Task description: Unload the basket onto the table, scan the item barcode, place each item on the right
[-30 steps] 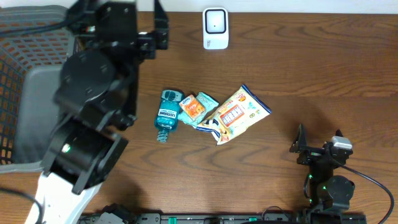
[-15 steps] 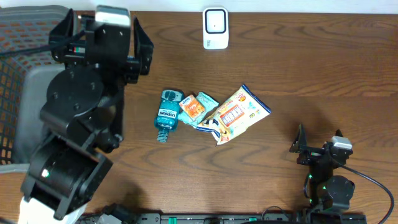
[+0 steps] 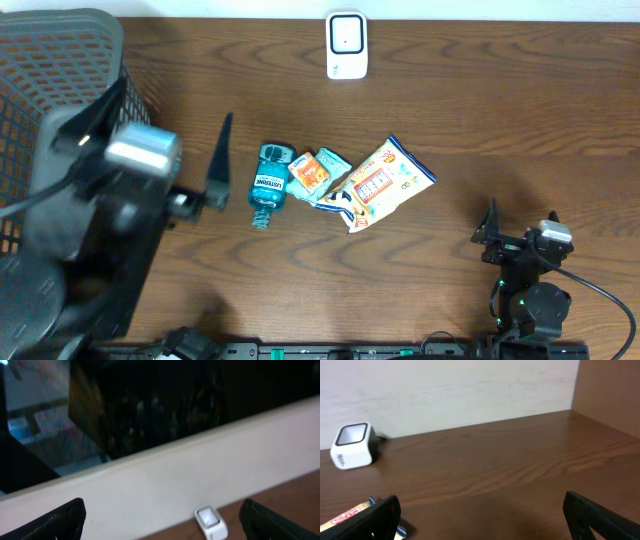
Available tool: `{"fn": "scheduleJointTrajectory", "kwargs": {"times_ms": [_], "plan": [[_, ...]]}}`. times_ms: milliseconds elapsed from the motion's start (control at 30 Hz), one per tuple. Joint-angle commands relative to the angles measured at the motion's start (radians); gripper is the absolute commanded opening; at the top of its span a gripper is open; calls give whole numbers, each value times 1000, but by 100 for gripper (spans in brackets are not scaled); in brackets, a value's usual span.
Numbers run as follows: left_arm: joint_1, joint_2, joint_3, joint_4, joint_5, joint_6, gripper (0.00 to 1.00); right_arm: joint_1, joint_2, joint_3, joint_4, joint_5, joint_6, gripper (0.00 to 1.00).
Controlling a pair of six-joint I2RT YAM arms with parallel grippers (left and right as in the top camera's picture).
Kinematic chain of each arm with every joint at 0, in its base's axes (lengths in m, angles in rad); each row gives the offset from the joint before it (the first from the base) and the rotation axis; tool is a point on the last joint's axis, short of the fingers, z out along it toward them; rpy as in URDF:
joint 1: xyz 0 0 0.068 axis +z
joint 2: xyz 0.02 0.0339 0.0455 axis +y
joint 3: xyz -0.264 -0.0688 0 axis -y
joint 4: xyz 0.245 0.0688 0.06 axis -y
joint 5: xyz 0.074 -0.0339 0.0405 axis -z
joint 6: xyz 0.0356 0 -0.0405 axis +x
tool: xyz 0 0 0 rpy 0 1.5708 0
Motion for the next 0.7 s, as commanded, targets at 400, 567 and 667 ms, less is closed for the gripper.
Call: {"fn": "scheduleJointTrajectory", "kwargs": {"times_ms": [400, 567, 667], "plan": [[129, -309, -51, 38, 58, -67, 98, -5, 2, -1, 23, -528, 630, 99], [262, -396, -60, 31, 106, -71, 98, -5, 2, -1, 53, -569, 865, 99], [346, -460, -63, 13, 185, -97, 98, -6, 2, -1, 87, -567, 1029, 99]]}}
